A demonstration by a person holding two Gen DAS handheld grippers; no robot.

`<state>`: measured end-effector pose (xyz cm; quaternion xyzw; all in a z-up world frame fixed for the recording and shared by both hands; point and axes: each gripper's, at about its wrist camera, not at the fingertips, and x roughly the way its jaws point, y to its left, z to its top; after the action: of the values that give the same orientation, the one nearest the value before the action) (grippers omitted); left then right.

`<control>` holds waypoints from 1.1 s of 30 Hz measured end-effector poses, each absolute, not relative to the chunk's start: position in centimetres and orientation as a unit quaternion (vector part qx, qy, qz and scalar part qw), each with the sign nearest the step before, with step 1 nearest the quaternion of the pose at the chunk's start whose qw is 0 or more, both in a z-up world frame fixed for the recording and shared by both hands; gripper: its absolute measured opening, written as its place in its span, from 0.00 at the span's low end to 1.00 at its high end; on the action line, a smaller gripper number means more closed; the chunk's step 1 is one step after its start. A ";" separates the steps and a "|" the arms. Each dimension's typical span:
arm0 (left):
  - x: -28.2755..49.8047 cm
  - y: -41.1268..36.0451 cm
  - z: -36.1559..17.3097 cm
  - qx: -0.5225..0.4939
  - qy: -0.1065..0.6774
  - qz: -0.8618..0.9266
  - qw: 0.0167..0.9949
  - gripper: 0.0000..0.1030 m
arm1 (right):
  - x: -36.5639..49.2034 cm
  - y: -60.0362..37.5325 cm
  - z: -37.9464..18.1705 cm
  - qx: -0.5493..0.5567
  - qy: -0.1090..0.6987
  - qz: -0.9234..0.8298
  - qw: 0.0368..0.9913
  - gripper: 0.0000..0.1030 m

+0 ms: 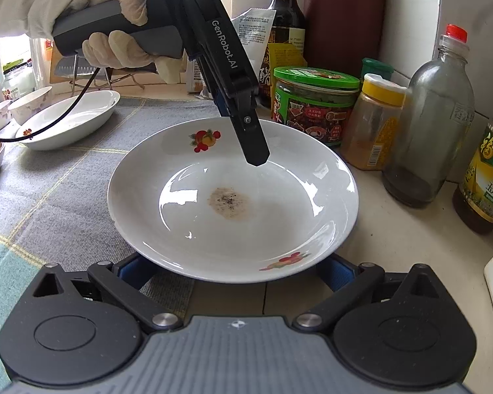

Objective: Organize plates and bowls
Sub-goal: 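Lift the stained plate by its rim with the left gripper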

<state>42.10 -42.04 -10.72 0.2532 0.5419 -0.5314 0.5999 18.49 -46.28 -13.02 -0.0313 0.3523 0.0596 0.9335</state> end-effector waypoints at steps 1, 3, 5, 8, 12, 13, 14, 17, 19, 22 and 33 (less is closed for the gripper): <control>42.2 -42.0 -10.7 0.255 0.543 -0.535 0.595 0.68 | 18.5 -46.2 -13.0 -0.035 0.352 0.061 0.934 1.00; 42.2 -42.1 -10.7 0.263 0.545 -0.533 0.592 0.65 | 18.6 -46.2 -13.0 -0.039 0.352 0.062 0.933 1.00; 42.0 -42.1 -10.7 0.270 0.542 -0.533 0.591 0.65 | 18.7 -46.2 -12.9 -0.038 0.354 0.063 0.932 1.00; 41.6 -42.3 -10.7 0.279 0.535 -0.535 0.592 0.65 | 18.8 -46.2 -12.9 -0.037 0.355 0.062 0.932 1.00; 41.5 -42.4 -10.8 0.275 0.534 -0.536 0.593 0.65 | 18.9 -46.2 -12.9 -0.037 0.356 0.061 0.932 1.00; 41.4 -42.4 -10.8 0.275 0.534 -0.537 0.593 0.65 | 18.9 -46.1 -12.9 -0.037 0.356 0.060 0.932 1.00; 41.4 -42.4 -10.7 0.275 0.532 -0.538 0.593 0.65 | 18.9 -46.1 -12.9 -0.037 0.355 0.059 0.932 1.00; 41.4 -41.8 -10.4 0.273 0.527 -0.542 0.594 0.65 | 19.0 -46.1 -12.9 -0.035 0.358 0.059 0.931 1.00; 41.7 -41.5 -10.4 0.273 0.526 -0.543 0.595 0.65 | 19.0 -46.0 -12.9 -0.037 0.358 0.057 0.931 1.00; 41.7 -41.3 -10.3 0.277 0.522 -0.542 0.597 0.65 | 19.1 -45.7 -12.7 -0.048 0.358 0.055 0.931 1.00; 41.5 -40.6 -9.8 0.270 0.515 -0.541 0.607 0.65 | 19.1 -45.1 -12.1 -0.068 0.358 0.054 0.930 1.00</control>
<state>41.46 -40.62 -9.79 0.2701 0.5151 -0.5414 0.6071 19.08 -45.09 -12.05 -0.0682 0.3577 0.0539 0.9298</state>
